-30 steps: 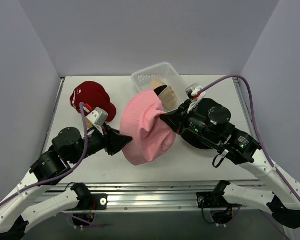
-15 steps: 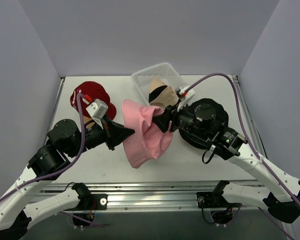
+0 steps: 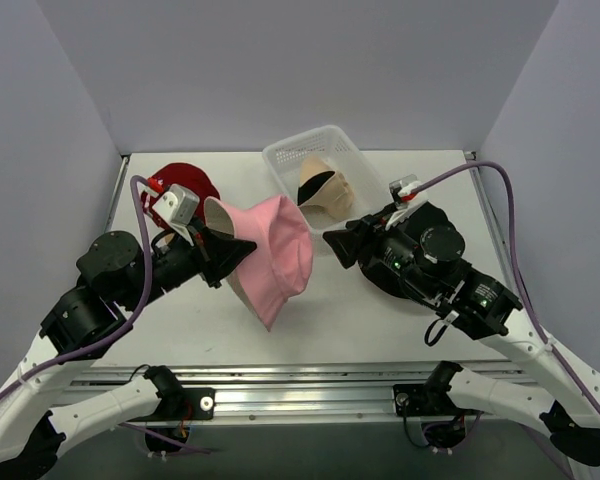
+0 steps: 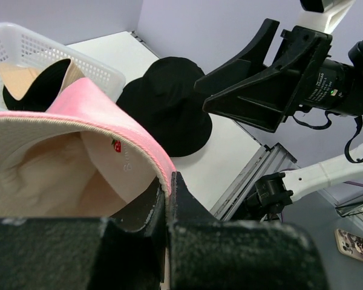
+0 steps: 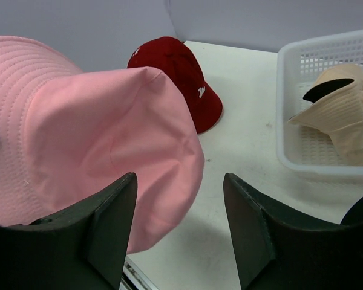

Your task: Stack the hats

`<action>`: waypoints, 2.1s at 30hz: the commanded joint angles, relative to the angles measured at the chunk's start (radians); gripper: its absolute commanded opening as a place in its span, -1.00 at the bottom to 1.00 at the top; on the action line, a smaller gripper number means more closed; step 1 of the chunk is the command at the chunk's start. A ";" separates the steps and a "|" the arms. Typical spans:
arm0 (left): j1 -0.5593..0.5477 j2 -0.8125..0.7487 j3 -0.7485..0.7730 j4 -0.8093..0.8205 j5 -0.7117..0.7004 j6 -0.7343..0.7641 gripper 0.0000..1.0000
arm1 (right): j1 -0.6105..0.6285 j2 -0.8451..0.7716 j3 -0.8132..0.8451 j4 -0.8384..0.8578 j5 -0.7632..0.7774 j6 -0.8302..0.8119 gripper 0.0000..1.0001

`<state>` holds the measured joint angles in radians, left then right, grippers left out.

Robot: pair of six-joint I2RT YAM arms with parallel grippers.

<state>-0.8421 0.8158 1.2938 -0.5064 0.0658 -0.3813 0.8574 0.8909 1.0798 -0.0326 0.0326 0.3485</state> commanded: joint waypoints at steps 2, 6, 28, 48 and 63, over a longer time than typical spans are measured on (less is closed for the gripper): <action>0.008 0.022 0.019 0.032 0.000 -0.004 -0.95 | -0.001 0.000 -0.024 0.036 0.006 0.012 0.07; 0.008 0.037 0.012 0.054 0.028 -0.001 -0.95 | -0.001 0.035 -0.058 0.082 -0.105 0.012 0.01; 0.017 0.002 -0.143 0.180 0.111 0.099 -0.95 | 0.100 0.207 -0.328 0.464 -0.143 0.241 -0.26; 0.028 -0.139 -0.268 0.106 0.060 0.170 -0.95 | -0.001 -0.098 -0.348 0.313 0.133 0.230 -1.00; 0.049 -0.120 -0.324 0.474 0.063 -0.086 -0.85 | -0.038 -0.103 -0.137 0.263 0.083 -0.023 -1.00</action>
<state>-0.8093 0.6571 0.9382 -0.2687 0.0956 -0.3458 0.8303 0.7540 0.8265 0.2333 0.0311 0.4366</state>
